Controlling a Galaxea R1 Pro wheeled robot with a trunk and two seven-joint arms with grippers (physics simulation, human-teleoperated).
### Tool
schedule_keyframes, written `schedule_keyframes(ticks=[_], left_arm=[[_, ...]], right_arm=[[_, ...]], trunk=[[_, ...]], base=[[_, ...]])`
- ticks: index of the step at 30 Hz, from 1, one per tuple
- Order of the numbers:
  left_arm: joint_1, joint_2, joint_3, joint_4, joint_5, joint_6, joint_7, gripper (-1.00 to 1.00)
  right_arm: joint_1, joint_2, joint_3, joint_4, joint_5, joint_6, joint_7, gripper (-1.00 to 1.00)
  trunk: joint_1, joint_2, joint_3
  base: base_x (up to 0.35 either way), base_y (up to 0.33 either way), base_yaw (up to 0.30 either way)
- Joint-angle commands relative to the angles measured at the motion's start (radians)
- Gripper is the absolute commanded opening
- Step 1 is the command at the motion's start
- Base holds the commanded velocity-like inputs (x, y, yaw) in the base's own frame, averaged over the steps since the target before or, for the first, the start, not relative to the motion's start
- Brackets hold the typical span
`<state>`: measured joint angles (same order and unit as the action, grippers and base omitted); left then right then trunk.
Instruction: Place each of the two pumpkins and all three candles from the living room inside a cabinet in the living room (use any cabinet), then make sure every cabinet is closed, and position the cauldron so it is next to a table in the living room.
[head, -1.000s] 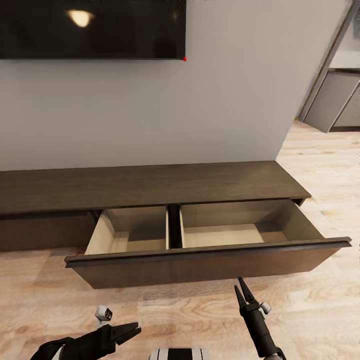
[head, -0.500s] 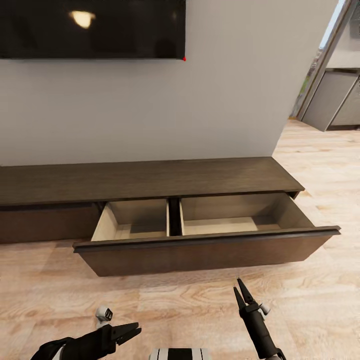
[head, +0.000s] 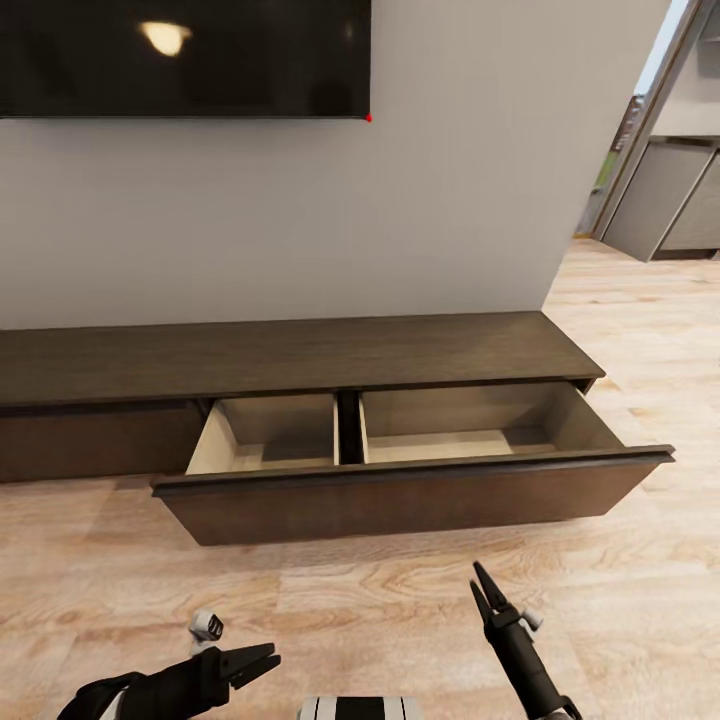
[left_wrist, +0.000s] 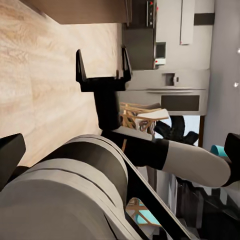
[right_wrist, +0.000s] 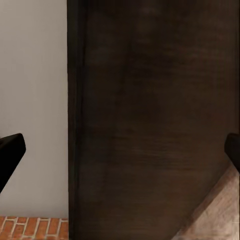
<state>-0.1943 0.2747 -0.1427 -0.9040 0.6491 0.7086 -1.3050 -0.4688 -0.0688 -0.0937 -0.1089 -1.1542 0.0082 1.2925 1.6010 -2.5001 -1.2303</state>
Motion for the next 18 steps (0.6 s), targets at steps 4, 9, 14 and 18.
schedule_keyframes(ticks=[4, 9, 14, 18], left_arm=[[-0.001, -0.002, -0.002, 0.000, 0.010, 0.036, 0.004, 1.00], [-0.003, -0.006, -0.001, 0.008, 0.002, 0.072, 0.008, 1.00], [-0.005, -0.008, 0.000, 0.008, -0.030, 0.076, 0.040, 1.00], [-0.007, -0.007, 0.000, 0.007, -0.035, 0.077, 0.057, 1.00]], right_arm=[[0.000, -0.005, -0.008, 0.001, 0.024, 0.001, -0.025, 1.00], [0.000, -0.006, -0.007, 0.002, 0.028, 0.001, -0.096, 1.00], [0.000, -0.004, -0.007, 0.002, 0.027, 0.023, -0.182, 1.00], [0.000, -0.006, -0.006, 0.000, 0.038, 0.035, -0.252, 1.00]], trunk=[[-0.005, 0.008, 0.010], [-0.025, 0.043, 0.026], [-0.044, 0.078, 0.041], [-0.059, 0.106, 0.054]], base=[[0.000, 0.000, 0.000], [0.000, 0.000, 0.000], [0.000, 0.000, 0.000], [0.000, 0.000, 0.000]])
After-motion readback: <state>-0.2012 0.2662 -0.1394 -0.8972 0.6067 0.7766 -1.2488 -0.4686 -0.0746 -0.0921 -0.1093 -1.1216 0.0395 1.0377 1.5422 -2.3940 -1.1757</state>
